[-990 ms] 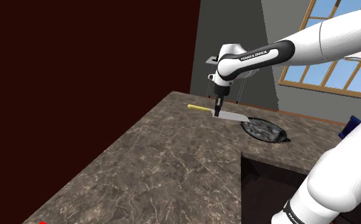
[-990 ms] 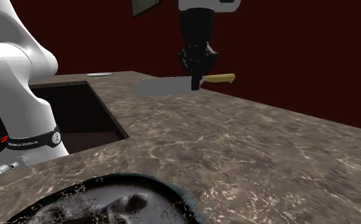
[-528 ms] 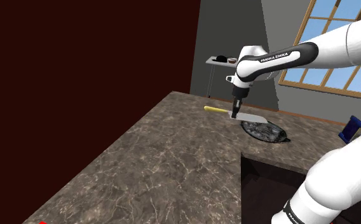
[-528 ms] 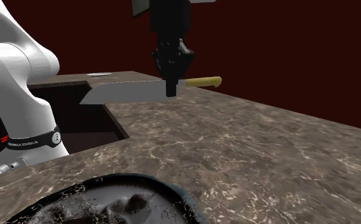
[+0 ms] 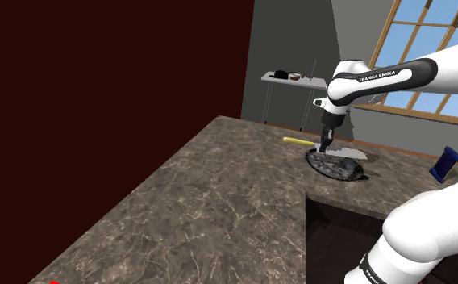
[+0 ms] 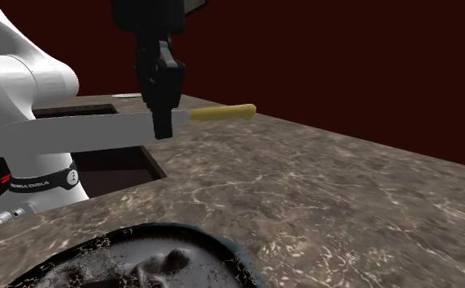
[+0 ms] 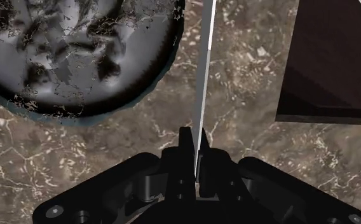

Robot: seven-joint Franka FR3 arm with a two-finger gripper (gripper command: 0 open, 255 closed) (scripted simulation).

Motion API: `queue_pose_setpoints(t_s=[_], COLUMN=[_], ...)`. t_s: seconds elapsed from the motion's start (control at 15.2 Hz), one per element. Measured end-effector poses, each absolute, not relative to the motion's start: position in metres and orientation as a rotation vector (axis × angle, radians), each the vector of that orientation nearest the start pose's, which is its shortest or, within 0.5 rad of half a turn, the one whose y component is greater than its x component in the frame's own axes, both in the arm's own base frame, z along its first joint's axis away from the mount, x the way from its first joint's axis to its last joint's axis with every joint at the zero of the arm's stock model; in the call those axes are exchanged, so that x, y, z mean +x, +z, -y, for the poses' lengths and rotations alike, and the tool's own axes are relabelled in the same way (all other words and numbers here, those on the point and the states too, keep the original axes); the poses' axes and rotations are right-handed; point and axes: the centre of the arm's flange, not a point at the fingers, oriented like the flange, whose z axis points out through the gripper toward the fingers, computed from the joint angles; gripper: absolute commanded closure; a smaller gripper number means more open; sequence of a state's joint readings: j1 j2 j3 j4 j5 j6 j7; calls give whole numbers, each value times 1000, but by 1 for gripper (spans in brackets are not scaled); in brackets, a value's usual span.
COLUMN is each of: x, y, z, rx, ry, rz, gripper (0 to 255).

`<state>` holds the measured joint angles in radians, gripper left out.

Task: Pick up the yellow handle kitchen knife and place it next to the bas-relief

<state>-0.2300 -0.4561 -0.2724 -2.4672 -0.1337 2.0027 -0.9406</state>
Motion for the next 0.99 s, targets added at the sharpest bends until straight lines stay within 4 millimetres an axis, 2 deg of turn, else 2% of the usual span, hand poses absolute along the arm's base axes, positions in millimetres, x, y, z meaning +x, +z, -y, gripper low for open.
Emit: queue_pose_setpoints(t_s=[0.73,0.99], x=[251,211], y=[450,444], z=[311,348], rx=[-3024,-3023], ry=[25,25], rz=[809,809], gripper=[255,255])
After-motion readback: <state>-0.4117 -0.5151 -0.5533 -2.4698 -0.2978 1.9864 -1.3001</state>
